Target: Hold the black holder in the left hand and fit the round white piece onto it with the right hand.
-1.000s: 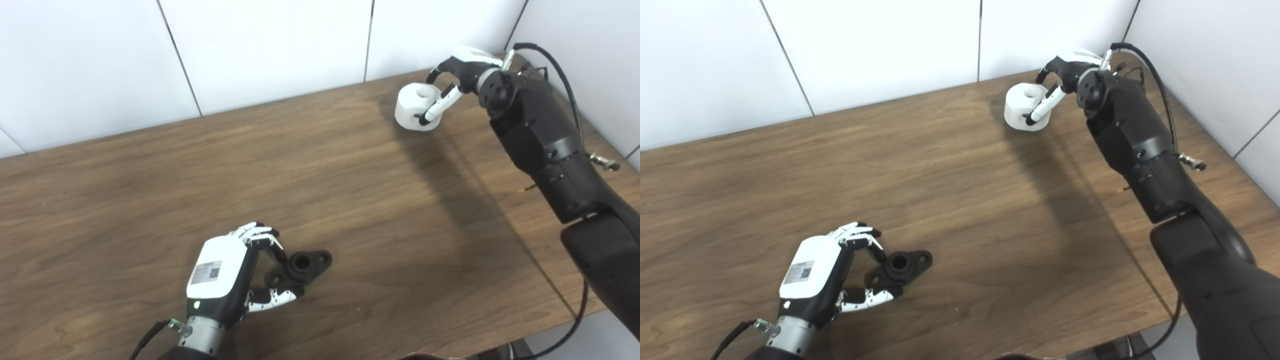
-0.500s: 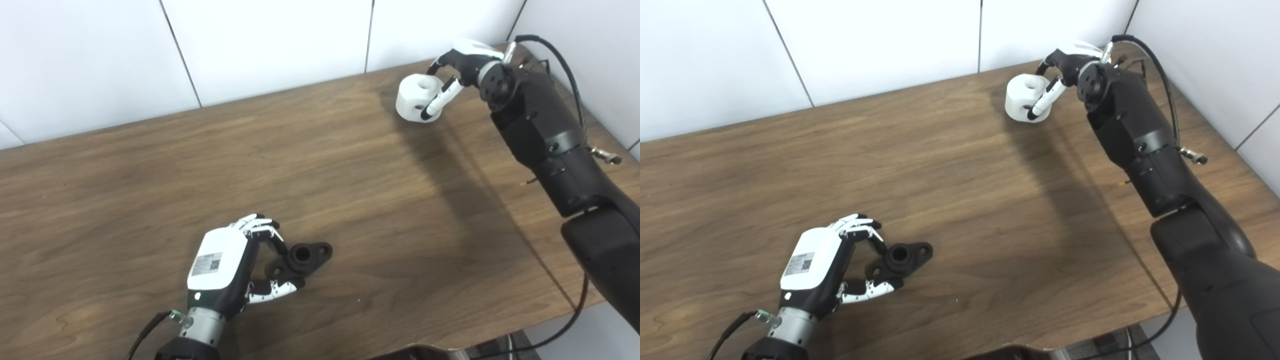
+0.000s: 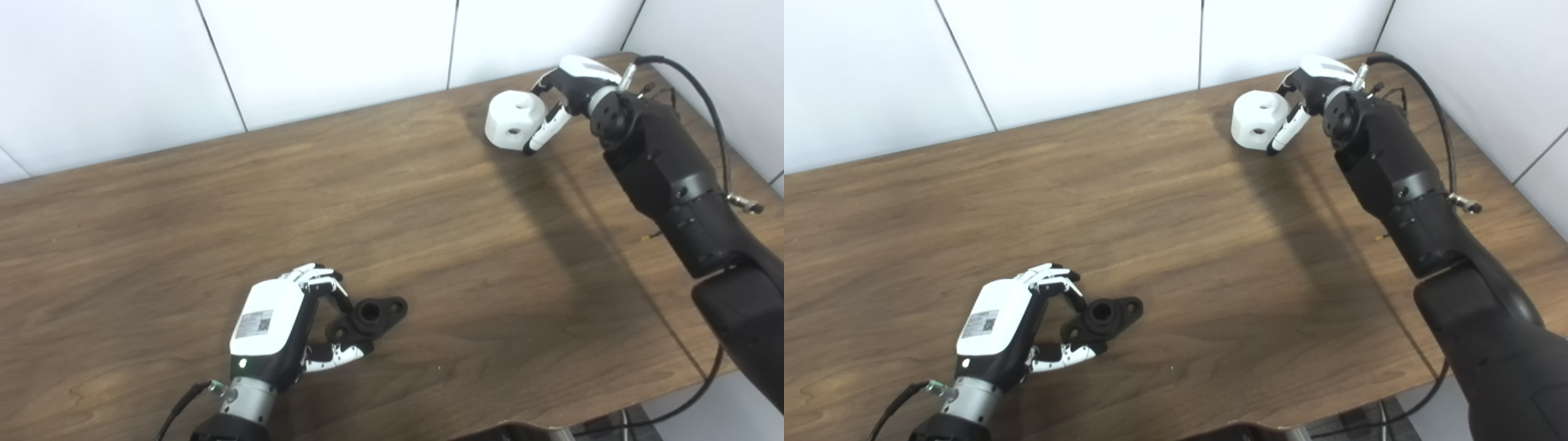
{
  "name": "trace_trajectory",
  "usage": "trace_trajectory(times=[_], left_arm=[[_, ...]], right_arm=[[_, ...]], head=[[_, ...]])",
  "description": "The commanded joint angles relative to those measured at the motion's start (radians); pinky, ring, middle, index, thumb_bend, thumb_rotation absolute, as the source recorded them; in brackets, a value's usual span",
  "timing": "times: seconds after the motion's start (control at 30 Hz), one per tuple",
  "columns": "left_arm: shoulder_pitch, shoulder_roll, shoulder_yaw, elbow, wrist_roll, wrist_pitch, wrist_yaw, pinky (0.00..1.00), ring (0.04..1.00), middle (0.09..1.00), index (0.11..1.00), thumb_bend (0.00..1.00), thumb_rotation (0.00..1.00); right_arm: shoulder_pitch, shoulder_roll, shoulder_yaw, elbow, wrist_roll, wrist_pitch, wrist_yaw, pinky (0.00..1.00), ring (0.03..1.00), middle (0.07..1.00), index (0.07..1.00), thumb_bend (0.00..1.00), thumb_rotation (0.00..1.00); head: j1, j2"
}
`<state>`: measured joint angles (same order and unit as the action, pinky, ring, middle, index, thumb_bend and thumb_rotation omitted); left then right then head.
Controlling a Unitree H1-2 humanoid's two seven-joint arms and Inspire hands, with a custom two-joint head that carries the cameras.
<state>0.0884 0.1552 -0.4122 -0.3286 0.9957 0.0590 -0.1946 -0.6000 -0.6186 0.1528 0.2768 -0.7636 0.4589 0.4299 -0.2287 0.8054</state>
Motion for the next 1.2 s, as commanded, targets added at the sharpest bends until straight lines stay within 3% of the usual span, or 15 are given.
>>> trace_trajectory(times=[0.0, 0.77, 1.17], left_arm=[[0.03, 0.02, -0.005, 0.043, 0.013, 0.034, -0.046, 0.78, 0.84, 0.759, 0.486, 0.52, 0.05], [0.029, 0.03, -0.007, 0.054, 0.004, 0.023, -0.032, 0.77, 0.837, 0.759, 0.486, 0.52, 0.05], [0.029, 0.027, -0.009, 0.052, 0.0, 0.032, -0.038, 0.76, 0.84, 0.76, 0.486, 0.52, 0.05]], right_arm=[[-0.034, -0.04, -0.008, -0.034, 0.008, -0.029, -0.04, 0.94, 0.945, 0.864, 0.69, 0.92, 0.17], [-0.037, -0.045, 0.006, -0.039, 0.039, -0.027, -0.078, 0.88, 0.932, 0.853, 0.64, 0.92, 0.19], [-0.042, -0.051, 0.011, -0.044, 0.045, -0.029, -0.073, 0.89, 0.93, 0.857, 0.597, 0.89, 0.14]], head=[[0.0, 0.001], [-0.012, -0.007], [-0.012, -0.006]])
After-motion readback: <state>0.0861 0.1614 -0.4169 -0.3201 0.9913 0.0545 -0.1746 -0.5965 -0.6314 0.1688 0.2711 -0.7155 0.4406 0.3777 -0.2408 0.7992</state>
